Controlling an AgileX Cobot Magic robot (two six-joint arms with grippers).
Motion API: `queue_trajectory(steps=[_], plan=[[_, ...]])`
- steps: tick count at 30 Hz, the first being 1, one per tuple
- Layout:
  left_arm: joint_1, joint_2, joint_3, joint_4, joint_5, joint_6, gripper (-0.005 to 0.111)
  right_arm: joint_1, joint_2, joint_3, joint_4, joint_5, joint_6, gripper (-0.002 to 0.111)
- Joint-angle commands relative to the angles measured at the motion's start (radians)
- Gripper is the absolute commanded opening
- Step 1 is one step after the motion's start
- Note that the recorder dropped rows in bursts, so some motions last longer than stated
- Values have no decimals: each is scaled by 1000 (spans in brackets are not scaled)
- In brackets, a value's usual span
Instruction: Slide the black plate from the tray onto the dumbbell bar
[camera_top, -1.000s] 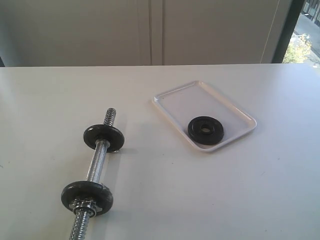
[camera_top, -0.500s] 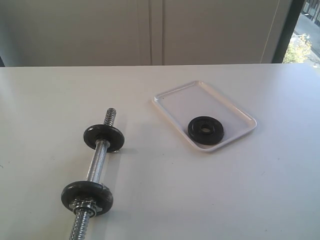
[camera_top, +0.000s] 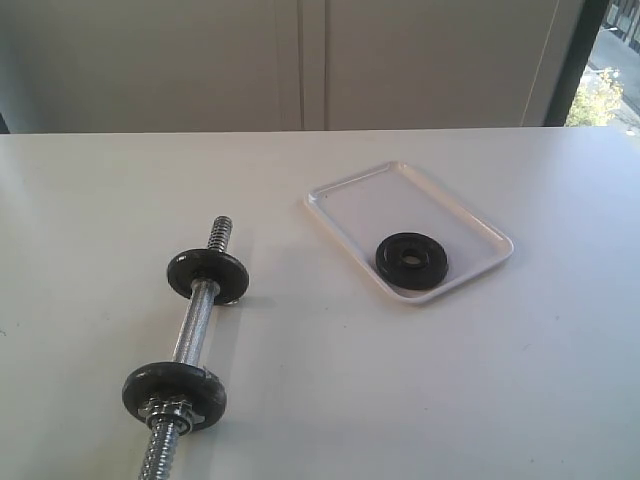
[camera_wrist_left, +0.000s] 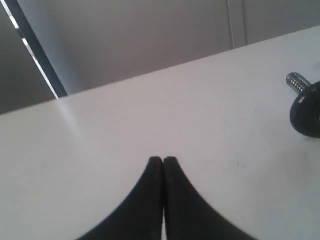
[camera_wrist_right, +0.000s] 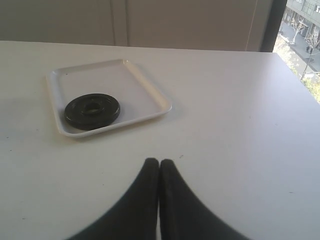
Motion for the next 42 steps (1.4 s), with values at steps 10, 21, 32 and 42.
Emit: queue_trajectory(steps=[10, 21, 32, 42], plan=[[3, -5, 3, 16, -446, 42, 0, 4, -6, 2, -8, -9, 1, 0], [3, -5, 3, 16, -848, 43, 0, 4, -6, 2, -8, -9, 1, 0], [3, -5, -39, -171, -829, 66, 0, 4, -6, 2, -8, -9, 20, 0], [3, 132, -257, -163, -586, -250, 0, 4, -6, 2, -8, -9, 20, 0]])
